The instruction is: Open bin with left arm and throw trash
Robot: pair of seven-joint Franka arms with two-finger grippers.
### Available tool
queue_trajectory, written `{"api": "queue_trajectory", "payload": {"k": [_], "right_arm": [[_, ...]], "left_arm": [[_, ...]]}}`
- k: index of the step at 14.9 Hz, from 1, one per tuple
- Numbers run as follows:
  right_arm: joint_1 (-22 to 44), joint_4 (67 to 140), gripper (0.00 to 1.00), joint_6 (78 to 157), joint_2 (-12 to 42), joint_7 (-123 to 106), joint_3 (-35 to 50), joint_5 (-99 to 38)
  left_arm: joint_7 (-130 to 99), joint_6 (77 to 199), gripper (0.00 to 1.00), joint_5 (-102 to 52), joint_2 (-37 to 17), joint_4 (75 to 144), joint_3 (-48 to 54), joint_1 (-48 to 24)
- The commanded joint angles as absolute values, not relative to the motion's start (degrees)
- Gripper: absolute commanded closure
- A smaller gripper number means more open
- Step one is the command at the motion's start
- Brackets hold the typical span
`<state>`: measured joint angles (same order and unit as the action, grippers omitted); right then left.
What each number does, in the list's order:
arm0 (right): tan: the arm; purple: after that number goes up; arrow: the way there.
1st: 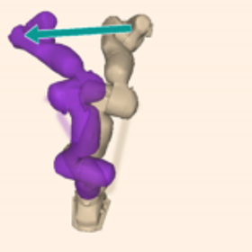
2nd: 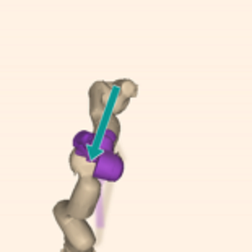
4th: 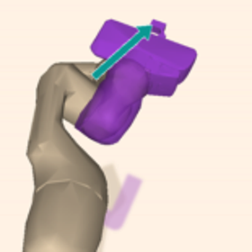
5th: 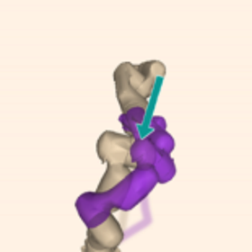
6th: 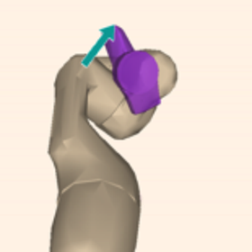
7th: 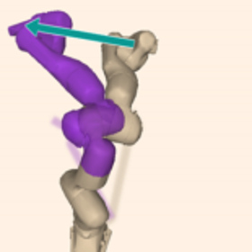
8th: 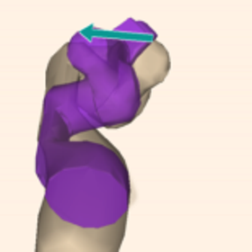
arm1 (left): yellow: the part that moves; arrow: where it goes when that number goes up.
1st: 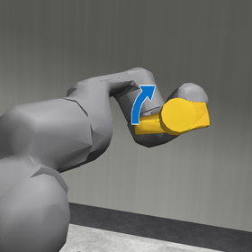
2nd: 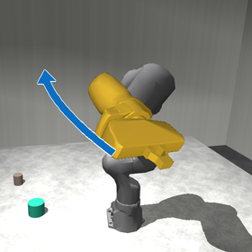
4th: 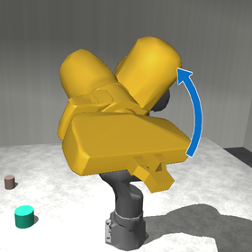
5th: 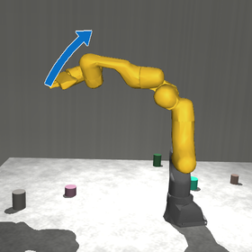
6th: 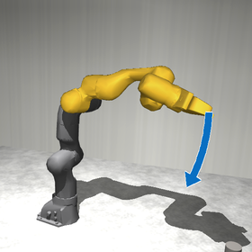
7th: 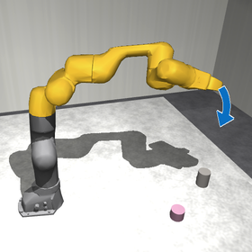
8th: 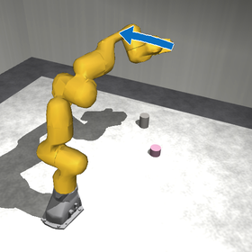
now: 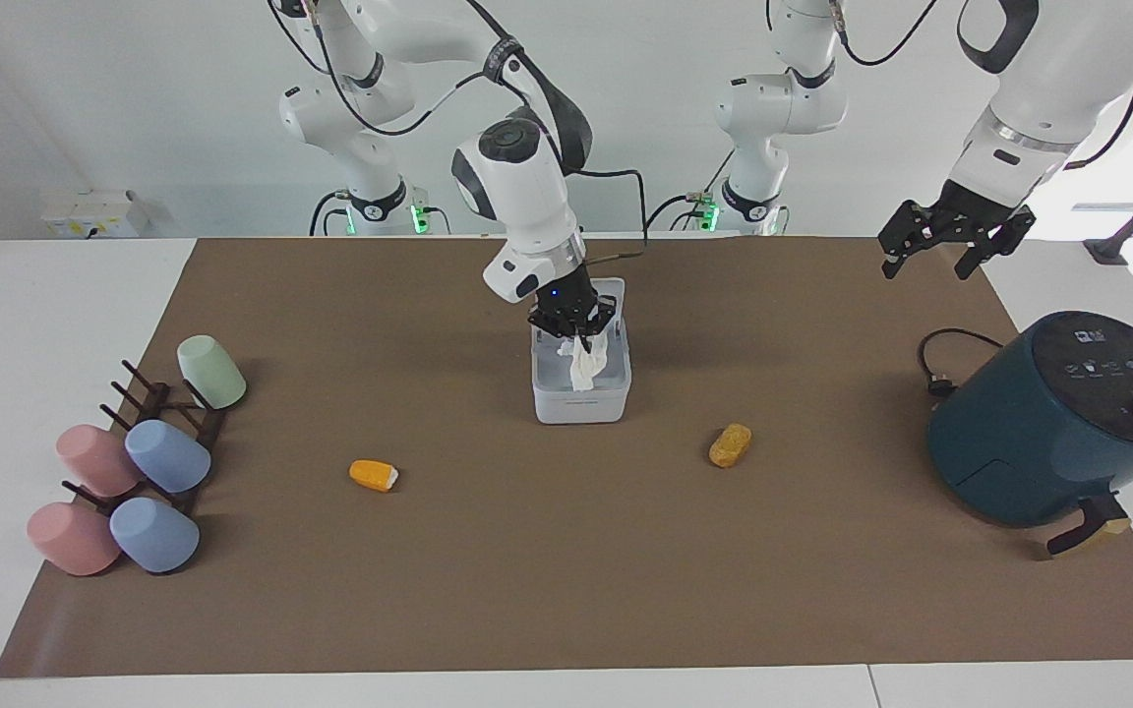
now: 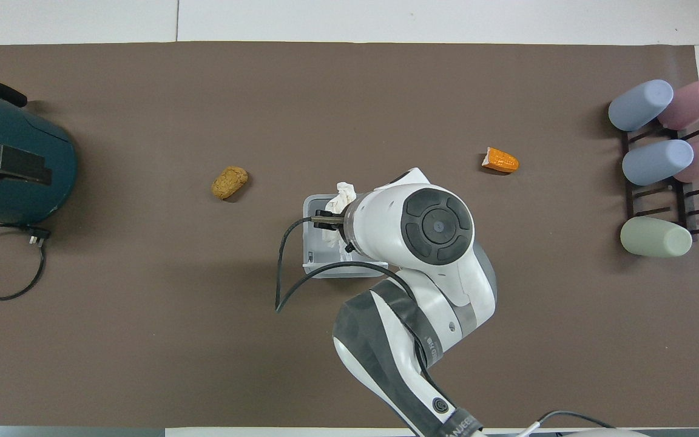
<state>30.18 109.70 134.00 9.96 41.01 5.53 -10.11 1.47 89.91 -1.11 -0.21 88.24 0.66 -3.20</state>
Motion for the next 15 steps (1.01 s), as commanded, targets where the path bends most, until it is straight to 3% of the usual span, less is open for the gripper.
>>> {"api": "queue_trajectory", "payload": {"k": [1,3,8,11,15], "right_arm": [[30.9,111.6,0.61,135.4,8.4,43.9,5.4,-10.7],[30.7,111.5,0.38,135.7,8.5,43.9,5.4,-10.8],[29.6,107.3,0.36,134.2,9.9,42.3,4.9,-8.8],[23.2,101.4,0.32,129.7,11.9,31.4,5.1,-1.7],[15.0,101.3,0.21,130.2,12.8,6.7,5.1,-1.1]], "left_arm": [[2.0,96.0,0.00,-0.3,1.0,92.6,1.8,-3.6],[2.1,99.0,0.00,-0.3,-0.2,94.0,1.8,-7.2],[3.5,111.7,0.00,-0.2,-7.8,97.6,1.8,-12.0],[3.6,118.5,0.00,-0.2,-12.7,98.6,1.8,-13.8],[6.6,129.9,0.00,-0.1,-15.5,105.1,1.8,-15.4]]}}
